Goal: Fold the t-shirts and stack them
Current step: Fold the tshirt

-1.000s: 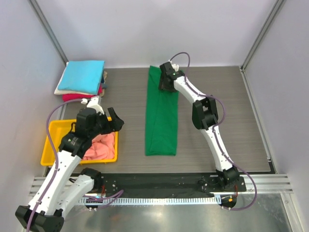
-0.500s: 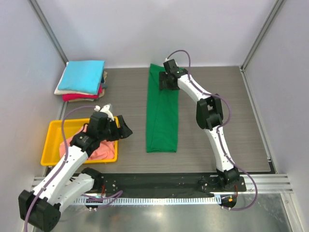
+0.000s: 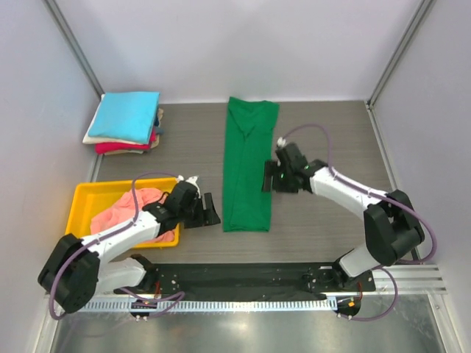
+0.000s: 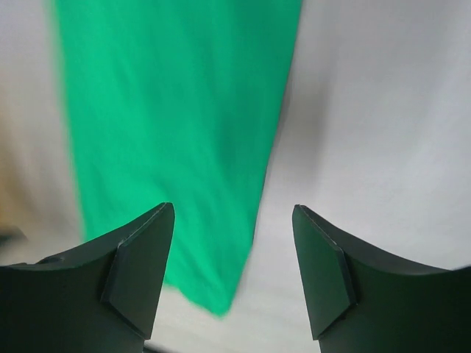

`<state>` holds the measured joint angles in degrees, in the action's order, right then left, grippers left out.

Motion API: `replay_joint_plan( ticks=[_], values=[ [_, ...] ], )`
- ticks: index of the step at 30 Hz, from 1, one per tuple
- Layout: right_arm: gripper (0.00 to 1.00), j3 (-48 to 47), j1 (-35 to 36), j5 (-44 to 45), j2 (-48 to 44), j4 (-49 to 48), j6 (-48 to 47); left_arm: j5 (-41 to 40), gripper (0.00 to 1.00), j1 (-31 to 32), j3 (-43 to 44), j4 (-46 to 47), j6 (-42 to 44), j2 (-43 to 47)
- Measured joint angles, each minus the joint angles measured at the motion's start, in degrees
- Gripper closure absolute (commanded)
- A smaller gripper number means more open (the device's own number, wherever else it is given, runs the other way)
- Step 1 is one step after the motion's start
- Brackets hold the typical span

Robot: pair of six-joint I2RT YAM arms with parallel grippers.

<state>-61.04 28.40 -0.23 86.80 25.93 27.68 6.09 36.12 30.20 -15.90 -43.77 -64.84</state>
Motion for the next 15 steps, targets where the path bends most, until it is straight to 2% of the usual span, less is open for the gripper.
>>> replay_joint_plan(
  ticks=[4,8,14,15],
  values=[
    [0.30,13.79,8.46,-2.19,-0.59,-1.42,4.92,-0.15,0.31,1.92,-0.92,2.89,-1.03,-2.69],
    [0.32,19.41,13.75,-3.78,-5.51,-5.95,9.49,-0.44,0.32,3.82,-1.55,5.49,-1.77,-3.80],
    [0.46,23.80,14.64,-4.42,-7.48,-9.86,13.55,-1.66,0.38,5.95,-2.80,9.29,-3.13,-5.53],
    [0.55,24.06,14.69,-4.44,-7.39,-10.19,13.90,-1.84,0.39,6.25,-2.82,9.97,-3.48,-6.01]
  ],
)
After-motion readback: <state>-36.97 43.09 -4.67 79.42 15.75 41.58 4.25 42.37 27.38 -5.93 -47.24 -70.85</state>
